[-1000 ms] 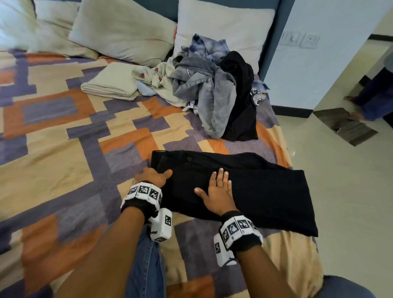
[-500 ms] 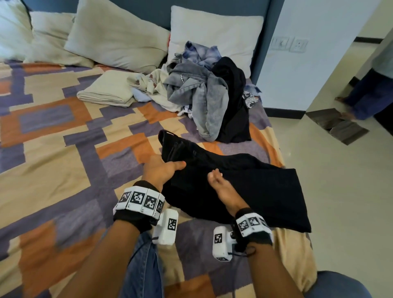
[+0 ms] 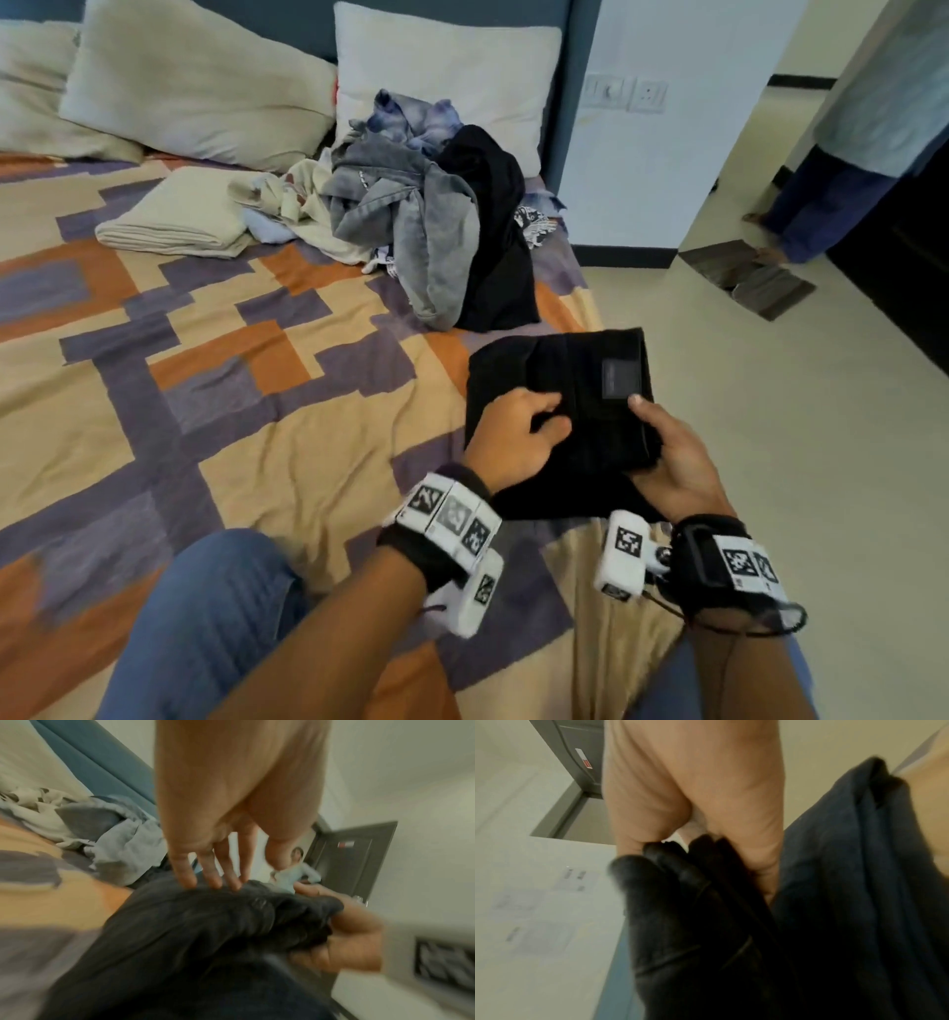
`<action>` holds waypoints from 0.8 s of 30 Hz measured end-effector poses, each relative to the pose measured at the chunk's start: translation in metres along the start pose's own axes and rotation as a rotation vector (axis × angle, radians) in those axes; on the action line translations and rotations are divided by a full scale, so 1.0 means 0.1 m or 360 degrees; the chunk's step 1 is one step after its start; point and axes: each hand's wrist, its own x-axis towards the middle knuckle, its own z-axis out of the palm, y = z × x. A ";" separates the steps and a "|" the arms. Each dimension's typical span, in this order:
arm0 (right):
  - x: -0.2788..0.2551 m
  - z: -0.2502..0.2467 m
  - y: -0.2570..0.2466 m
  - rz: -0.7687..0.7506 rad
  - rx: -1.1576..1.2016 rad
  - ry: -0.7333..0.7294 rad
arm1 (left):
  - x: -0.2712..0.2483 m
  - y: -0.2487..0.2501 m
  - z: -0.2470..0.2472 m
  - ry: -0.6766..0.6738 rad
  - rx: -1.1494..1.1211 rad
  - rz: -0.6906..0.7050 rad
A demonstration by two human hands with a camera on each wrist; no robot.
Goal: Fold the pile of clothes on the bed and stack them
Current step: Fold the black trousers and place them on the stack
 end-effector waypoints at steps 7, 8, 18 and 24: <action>0.34 -0.38 0.21 -0.0019 -0.0555 0.0439 | -0.24 -0.64 0.78 -0.0576 0.1132 0.0253; 0.35 -0.38 0.26 -0.0104 -0.0648 0.0472 | -0.26 -0.68 0.83 -0.0509 0.1199 0.0280; 0.27 -0.44 0.43 -0.0756 -0.1441 0.0730 | -0.18 -0.64 0.74 -0.0707 0.0847 0.0349; 0.17 -0.62 0.47 -0.0177 -0.1558 0.0927 | 0.26 -0.66 0.08 0.0377 -0.0729 -0.0317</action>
